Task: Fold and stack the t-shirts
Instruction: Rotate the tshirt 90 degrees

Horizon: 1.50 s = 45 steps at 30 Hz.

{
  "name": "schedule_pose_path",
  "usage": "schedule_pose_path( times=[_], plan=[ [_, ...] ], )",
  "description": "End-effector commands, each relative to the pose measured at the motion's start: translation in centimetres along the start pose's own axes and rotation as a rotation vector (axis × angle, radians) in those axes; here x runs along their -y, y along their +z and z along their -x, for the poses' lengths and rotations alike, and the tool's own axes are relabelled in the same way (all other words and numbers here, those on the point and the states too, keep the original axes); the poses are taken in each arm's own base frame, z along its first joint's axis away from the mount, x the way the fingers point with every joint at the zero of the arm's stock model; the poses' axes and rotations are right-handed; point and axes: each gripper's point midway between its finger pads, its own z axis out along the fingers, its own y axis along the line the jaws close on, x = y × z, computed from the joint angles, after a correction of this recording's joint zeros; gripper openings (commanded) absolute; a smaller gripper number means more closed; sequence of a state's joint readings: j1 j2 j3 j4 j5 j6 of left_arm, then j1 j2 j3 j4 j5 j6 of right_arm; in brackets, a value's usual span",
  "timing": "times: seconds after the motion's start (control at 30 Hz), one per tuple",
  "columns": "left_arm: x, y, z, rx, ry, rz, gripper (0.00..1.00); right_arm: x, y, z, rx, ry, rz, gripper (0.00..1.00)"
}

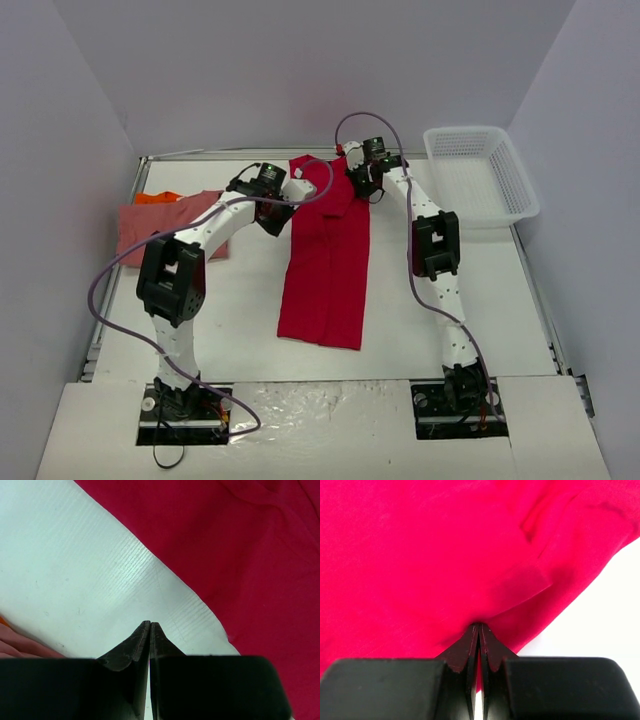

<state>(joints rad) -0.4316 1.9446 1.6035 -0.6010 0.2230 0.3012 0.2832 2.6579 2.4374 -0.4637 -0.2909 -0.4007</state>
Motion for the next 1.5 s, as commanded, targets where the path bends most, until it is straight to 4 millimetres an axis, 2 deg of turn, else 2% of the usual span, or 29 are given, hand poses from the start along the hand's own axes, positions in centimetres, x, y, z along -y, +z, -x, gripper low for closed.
schedule_pose_path(
  times=[0.0,0.07,0.13,0.17,0.2,0.23,0.3,0.33,0.43,0.63,0.67,0.9,1.17,1.3,1.47],
  plan=[
    [-0.8,-3.5,2.5,0.090,-0.006,0.052,0.02,-0.4,-4.4,3.4,0.045,-0.053,-0.060,0.00],
    [-0.9,-4.0,2.9,0.106,-0.005,0.060,0.02,-0.6,-6.4,4.9,0.076,-0.058,-0.076,0.00],
    [-1.0,-4.3,2.9,0.111,-0.004,0.065,0.02,-0.8,-7.5,5.2,0.077,-0.055,-0.087,0.00],
    [-0.9,-4.7,3.2,0.124,-0.003,0.065,0.02,-0.8,-9.1,6.1,0.100,-0.058,-0.100,0.00],
    [-0.6,-4.8,3.4,0.135,0.002,0.057,0.02,-1.1,-9.4,5.6,0.084,-0.055,-0.098,0.00],
    [-0.6,-5.1,3.5,0.148,0.004,0.057,0.03,-1.2,-11.0,6.4,0.107,-0.059,-0.107,0.00],
    [-0.3,-5.2,3.9,0.161,0.001,0.050,0.02,-1.4,-12.1,6.4,0.108,-0.056,-0.113,0.00],
    [0.1,-5.1,4.2,0.174,0.000,0.031,0.02,-1.5,-13.0,6.2,0.105,-0.046,-0.117,0.00],
    [1.2,-4.8,5.0,0.214,-0.036,-0.033,0.02,-2.2,-14.1,4.9,0.076,-0.020,-0.112,0.00],
    [4.8,-3.8,5.4,0.235,-0.125,-0.227,0.02,-4.6,-14.7,1.1,-0.003,0.041,-0.019,0.00],
    [5.7,-3.3,4.8,0.226,-0.143,-0.268,0.02,-5.4,-14.2,0.0,-0.024,0.060,0.020,0.00],
    [7.0,-1.6,3.5,0.198,-0.136,-0.279,0.02,-7.7,-12.2,-3.7,-0.118,0.099,0.128,0.00],
    [6.3,-0.3,3.4,0.184,-0.144,-0.241,0.02,-8.4,-10.3,-5.2,-0.162,0.111,0.171,0.00],
    [6.0,0.4,3.6,0.183,-0.151,-0.234,0.02,-8.7,-8.8,-6.6,-0.207,0.117,0.197,0.00],
    [5.7,0.5,3.9,0.191,-0.145,-0.216,0.02,-9.1,-7.3,-7.9,-0.246,0.123,0.227,0.00]
  ],
)
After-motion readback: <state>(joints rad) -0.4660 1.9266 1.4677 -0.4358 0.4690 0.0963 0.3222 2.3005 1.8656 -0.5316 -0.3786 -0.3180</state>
